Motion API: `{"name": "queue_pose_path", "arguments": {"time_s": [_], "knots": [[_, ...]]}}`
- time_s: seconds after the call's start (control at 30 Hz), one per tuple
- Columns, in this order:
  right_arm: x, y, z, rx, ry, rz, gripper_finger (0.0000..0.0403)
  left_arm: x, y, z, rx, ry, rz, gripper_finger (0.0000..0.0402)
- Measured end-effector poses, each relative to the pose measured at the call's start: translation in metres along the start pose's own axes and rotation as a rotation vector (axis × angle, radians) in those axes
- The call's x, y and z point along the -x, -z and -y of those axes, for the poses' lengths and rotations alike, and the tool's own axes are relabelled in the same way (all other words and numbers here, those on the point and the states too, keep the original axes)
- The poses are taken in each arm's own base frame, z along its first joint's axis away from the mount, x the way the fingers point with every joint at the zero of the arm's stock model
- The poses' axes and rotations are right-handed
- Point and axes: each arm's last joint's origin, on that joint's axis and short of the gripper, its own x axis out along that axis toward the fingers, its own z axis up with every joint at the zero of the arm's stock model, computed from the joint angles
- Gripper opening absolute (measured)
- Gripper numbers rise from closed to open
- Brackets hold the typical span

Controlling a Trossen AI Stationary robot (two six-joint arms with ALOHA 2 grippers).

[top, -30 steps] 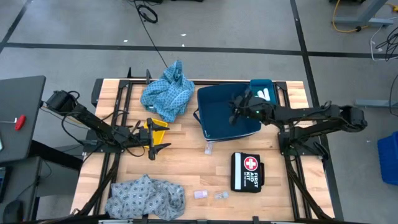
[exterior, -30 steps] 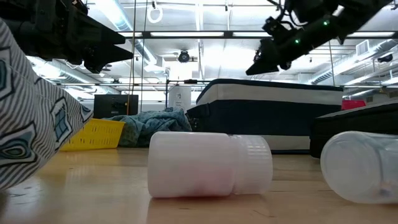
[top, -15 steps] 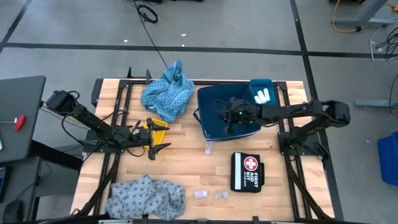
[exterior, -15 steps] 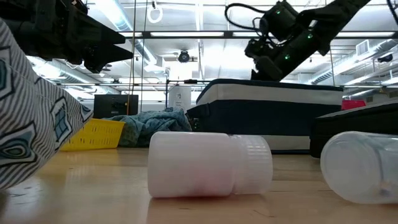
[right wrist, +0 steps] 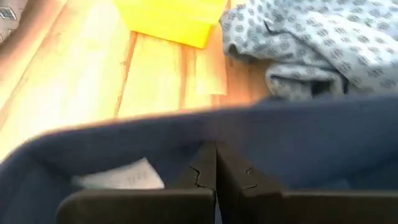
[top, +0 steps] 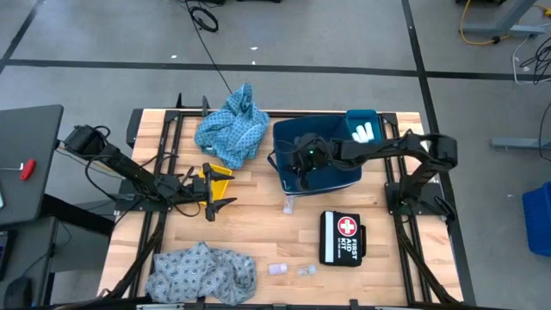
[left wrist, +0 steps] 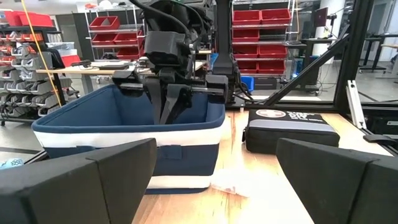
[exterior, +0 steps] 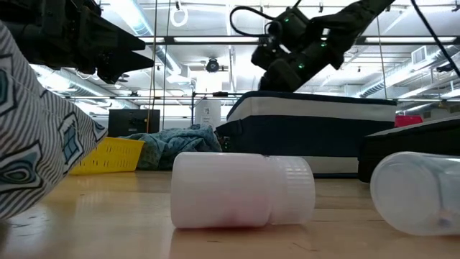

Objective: Pick & place medical supplies in basket/bin
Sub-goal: Adjust the blue laundry organizer, then put the bottom right transparent pill bottle into the yellow bin

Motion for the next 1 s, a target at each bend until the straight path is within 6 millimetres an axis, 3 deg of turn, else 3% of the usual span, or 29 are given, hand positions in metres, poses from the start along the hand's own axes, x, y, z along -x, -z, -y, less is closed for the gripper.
{"name": "queue_pose_path", "arguments": {"time_s": [0.17,0.4,0.6,0.8,1.0], "knots": [[-0.010,-0.009,0.005,0.018,-0.013,0.025,0.0000,0.000,0.000,0.000,-0.004,0.000,0.000,0.0334],[-0.008,-0.025,0.009,0.040,0.005,0.116,0.0000,0.000,0.000,0.000,-0.005,0.000,0.000,0.0334],[-0.006,-0.028,0.008,0.038,0.163,0.098,0.0000,0.000,0.000,0.000,-0.001,0.000,-0.001,0.0334],[0.006,-0.050,-0.008,0.098,0.197,0.232,0.0017,0.000,0.001,0.000,0.000,0.002,-0.008,0.0334],[0.022,-0.067,-0.038,0.131,0.142,0.330,0.0047,0.000,0.001,0.001,0.010,0.030,-0.012,0.0334]]}}
